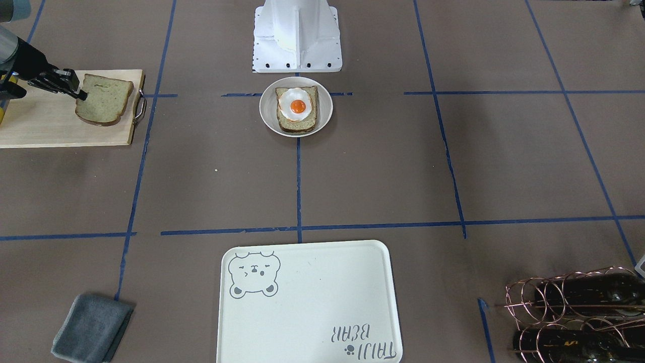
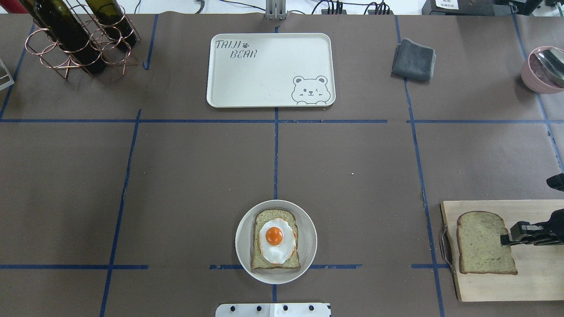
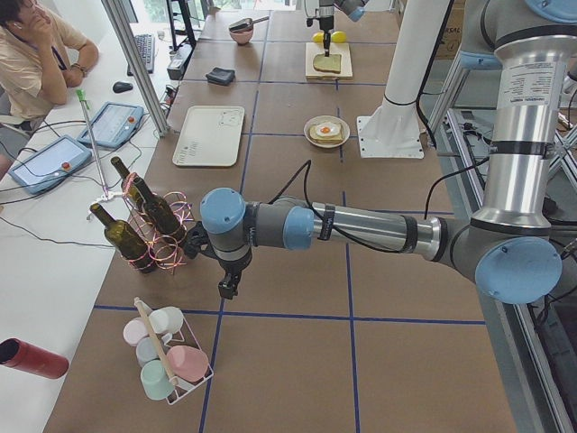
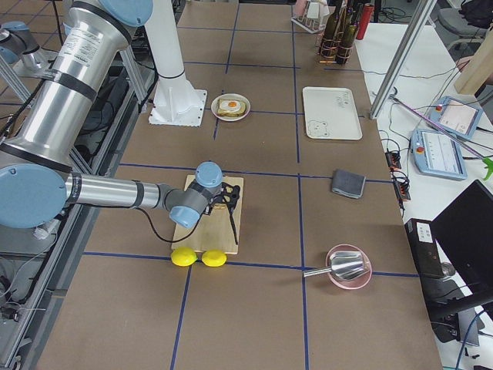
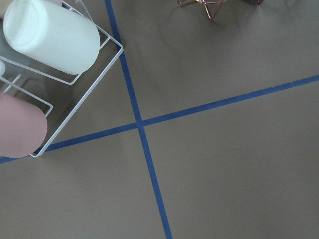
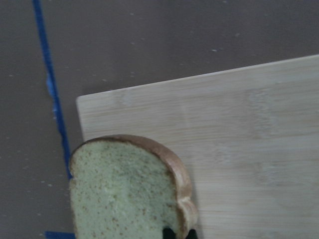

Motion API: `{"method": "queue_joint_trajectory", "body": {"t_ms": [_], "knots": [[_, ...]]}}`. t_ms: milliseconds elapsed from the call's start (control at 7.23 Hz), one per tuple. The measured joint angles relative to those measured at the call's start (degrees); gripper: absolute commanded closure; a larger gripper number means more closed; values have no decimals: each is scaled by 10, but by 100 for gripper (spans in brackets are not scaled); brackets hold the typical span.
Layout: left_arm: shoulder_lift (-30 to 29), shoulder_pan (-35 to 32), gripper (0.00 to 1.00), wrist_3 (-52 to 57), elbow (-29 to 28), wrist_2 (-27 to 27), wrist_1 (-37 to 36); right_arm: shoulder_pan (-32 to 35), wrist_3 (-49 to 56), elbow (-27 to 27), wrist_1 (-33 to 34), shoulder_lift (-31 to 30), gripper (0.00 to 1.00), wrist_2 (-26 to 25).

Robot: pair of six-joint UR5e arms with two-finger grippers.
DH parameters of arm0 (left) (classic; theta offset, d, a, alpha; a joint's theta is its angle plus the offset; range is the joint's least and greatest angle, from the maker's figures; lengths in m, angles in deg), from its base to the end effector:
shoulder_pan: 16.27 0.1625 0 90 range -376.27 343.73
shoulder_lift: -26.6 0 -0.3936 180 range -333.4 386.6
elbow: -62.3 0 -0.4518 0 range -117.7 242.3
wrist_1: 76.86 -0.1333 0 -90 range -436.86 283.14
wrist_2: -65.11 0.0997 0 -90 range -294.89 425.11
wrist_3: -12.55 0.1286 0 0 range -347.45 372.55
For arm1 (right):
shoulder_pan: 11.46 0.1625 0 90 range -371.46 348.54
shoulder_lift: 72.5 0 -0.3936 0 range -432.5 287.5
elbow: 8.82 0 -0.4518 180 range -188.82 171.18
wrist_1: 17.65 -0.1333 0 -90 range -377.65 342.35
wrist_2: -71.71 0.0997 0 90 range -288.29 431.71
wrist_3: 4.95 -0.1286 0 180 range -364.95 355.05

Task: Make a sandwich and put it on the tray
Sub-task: 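Close the right gripper on the bread slice's edge and lift it, then carry the bread slice over the egg toast and lower it on top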

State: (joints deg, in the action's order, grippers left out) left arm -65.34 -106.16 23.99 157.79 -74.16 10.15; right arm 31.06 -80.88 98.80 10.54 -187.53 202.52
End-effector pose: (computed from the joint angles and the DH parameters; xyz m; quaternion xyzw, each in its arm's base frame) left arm -0.0348 -0.5673 0.5734 0.0762 0.4110 0.1075 0.9021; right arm -0.2753 -0.3193 0.5530 -0.0700 -0.5242 0.0504 0.8472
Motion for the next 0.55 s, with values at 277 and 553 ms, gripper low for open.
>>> {"method": "queue_joint_trajectory", "body": {"t_ms": [277,553], "knots": [[1,0,0,0,0,-15,0,-11,-104,26,3,96,100,12],[2,0,0,0,-1,-18,0,-56,-193,-20,10,272,100,8]]}}
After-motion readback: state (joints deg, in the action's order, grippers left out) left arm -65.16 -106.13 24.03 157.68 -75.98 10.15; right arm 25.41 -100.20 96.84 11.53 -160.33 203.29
